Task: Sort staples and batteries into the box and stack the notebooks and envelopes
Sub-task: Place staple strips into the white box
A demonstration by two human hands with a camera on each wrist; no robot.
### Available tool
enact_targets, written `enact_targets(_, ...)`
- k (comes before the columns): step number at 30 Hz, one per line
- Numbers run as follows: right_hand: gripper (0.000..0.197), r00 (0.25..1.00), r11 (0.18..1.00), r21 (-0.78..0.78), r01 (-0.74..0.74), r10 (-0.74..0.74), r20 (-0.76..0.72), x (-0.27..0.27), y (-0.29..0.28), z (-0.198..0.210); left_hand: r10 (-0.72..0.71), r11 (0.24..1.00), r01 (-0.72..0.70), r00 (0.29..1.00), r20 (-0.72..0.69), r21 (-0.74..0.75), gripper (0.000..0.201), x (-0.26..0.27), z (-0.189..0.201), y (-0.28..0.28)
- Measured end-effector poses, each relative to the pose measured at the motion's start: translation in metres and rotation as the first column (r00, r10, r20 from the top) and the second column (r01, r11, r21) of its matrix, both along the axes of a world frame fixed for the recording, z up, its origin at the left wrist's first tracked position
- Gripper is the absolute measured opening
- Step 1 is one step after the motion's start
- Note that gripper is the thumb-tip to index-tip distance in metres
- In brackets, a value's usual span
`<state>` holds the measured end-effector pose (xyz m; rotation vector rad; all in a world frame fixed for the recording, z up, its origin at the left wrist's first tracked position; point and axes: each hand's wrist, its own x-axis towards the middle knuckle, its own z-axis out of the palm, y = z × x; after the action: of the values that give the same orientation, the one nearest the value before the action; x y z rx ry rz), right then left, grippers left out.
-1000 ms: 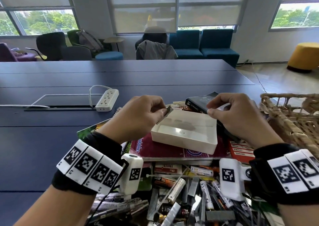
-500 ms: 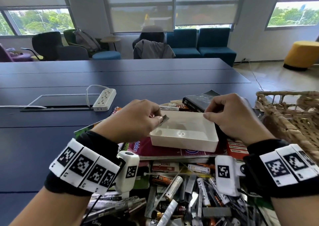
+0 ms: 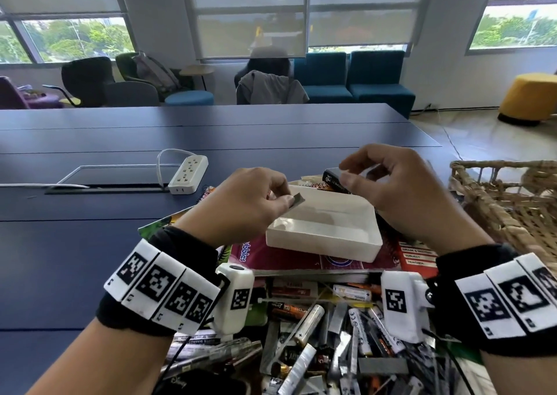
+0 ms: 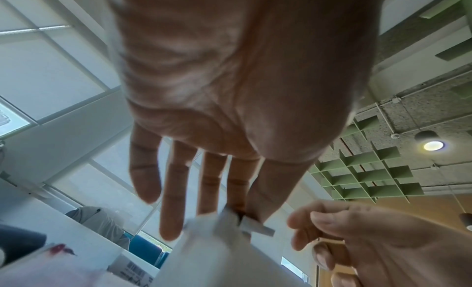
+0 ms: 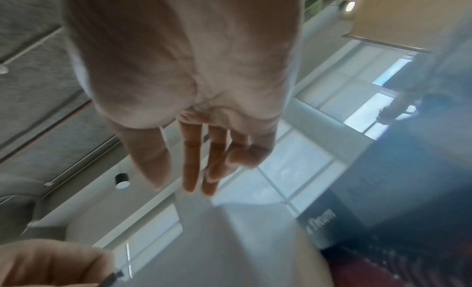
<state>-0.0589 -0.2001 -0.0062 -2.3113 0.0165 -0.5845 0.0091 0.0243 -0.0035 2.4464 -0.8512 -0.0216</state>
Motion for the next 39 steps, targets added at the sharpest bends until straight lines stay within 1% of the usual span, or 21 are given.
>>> enact_targets(4, 0.014, 0.97, 0.978, -0.006, -0.209, 0.207, -0.126, -0.001, 0.008, -0.007, -0.016, 0.996, 0.019, 0.999, -0.03, 0.087, 0.017, 0.001, -0.001, 0.0)
enact_targets(6, 0.018, 0.942, 0.962, -0.029, -0.272, 0.26, -0.21, 0.002, 0.01, -0.011, -0.032, 0.995, 0.035, 0.999, -0.033, 0.096, 0.016, 0.0, 0.0, -0.001)
enact_targets(9, 0.019, 0.908, 0.933, -0.074, -0.351, 0.32, -0.27, 0.011, 0.016, -0.012, -0.051, 0.995, 0.055, 0.997, -0.05, 0.084, 0.019, 0.002, -0.001, 0.001)
enact_targets(13, 0.007, 0.885, 0.902, -0.11, -0.418, 0.377, -0.272, 0.018, 0.025, -0.009, -0.056, 0.993, 0.061, 0.997, -0.051, 0.102, 0.017, 0.004, -0.003, 0.003)
enact_targets(16, 0.007, 0.882, 0.898, -0.118, -0.425, 0.381, -0.276, 0.019, 0.024, -0.008, -0.062, 0.993, 0.069, 0.995, -0.075, 0.092, 0.014, 0.004, -0.003, 0.004)
enact_targets(18, 0.007, 0.883, 0.902, -0.129, -0.411, 0.359, -0.303, 0.019, 0.021, -0.008, -0.057, 0.995, 0.065, 0.993, -0.1, 0.071, 0.008, 0.004, -0.001, 0.005)
enact_targets(19, 0.007, 0.882, 0.905, -0.141, -0.402, 0.342, -0.325, 0.018, 0.019, -0.008, -0.059, 0.996, 0.065, 0.992, -0.115, 0.052, 0.013, 0.005, 0.0, 0.008)
enact_targets(20, 0.007, 0.879, 0.905, -0.156, -0.396, 0.324, -0.35, 0.018, 0.018, -0.008, -0.067, 0.997, 0.071, 0.988, -0.14, 0.03, 0.026, 0.006, 0.002, 0.011)
enact_targets(21, 0.008, 0.875, 0.904, -0.171, -0.392, 0.309, -0.372, 0.017, 0.017, -0.009, -0.083, 0.996, 0.088, 0.982, -0.171, 0.019, 0.042, 0.007, 0.004, 0.015)
enact_targets(23, 0.008, 0.872, 0.904, -0.193, -0.381, 0.282, -0.401, 0.016, 0.015, -0.009, -0.145, 0.985, 0.162, 0.967, -0.21, 0.066, 0.081, 0.009, 0.005, 0.021)
enact_targets(24, 0.008, 0.87, 0.903, -0.2, -0.379, 0.275, -0.41, 0.016, 0.016, -0.009, -0.177, 0.974, 0.202, 0.959, -0.22, 0.102, 0.095, 0.01, 0.004, 0.023)
enact_targets(25, 0.008, 0.867, 0.901, -0.206, -0.382, 0.272, -0.418, 0.016, 0.016, -0.009, -0.204, 0.964, 0.235, 0.954, -0.222, 0.125, 0.102, 0.01, 0.001, 0.024)
enact_targets(26, 0.008, 0.863, 0.898, -0.209, -0.386, 0.272, -0.425, 0.016, 0.017, -0.009, -0.221, 0.958, 0.252, 0.953, -0.209, 0.139, 0.104, 0.011, -0.003, 0.022)
enact_targets(29, 0.009, 0.85, 0.898, -0.181, -0.401, 0.292, -0.438, 0.017, 0.018, -0.008, -0.221, 0.964, 0.237, 0.966, -0.131, 0.122, 0.098, 0.013, -0.017, 0.014)
enact_targets(31, 0.011, 0.845, 0.894, -0.172, -0.413, 0.306, -0.438, 0.017, 0.017, -0.01, -0.217, 0.966, 0.23, 0.969, -0.122, 0.114, 0.098, 0.012, -0.02, 0.011)
enact_targets(34, 0.007, 0.835, 0.882, -0.186, -0.433, 0.315, -0.45, 0.018, 0.016, -0.013, -0.215, 0.967, 0.227, 0.97, -0.111, 0.113, 0.095, 0.011, -0.022, 0.011)
enact_targets(36, 0.011, 0.824, 0.872, -0.19, -0.452, 0.326, -0.464, 0.018, 0.017, -0.014, -0.193, 0.973, 0.204, 0.976, -0.101, 0.108, 0.093, 0.009, -0.021, 0.009)
enact_targets(39, 0.016, 0.792, 0.869, -0.11, -0.482, 0.379, -0.479, 0.018, 0.018, -0.012, -0.168, 0.977, 0.179, 0.981, -0.093, 0.118, 0.092, 0.008, -0.021, 0.008)
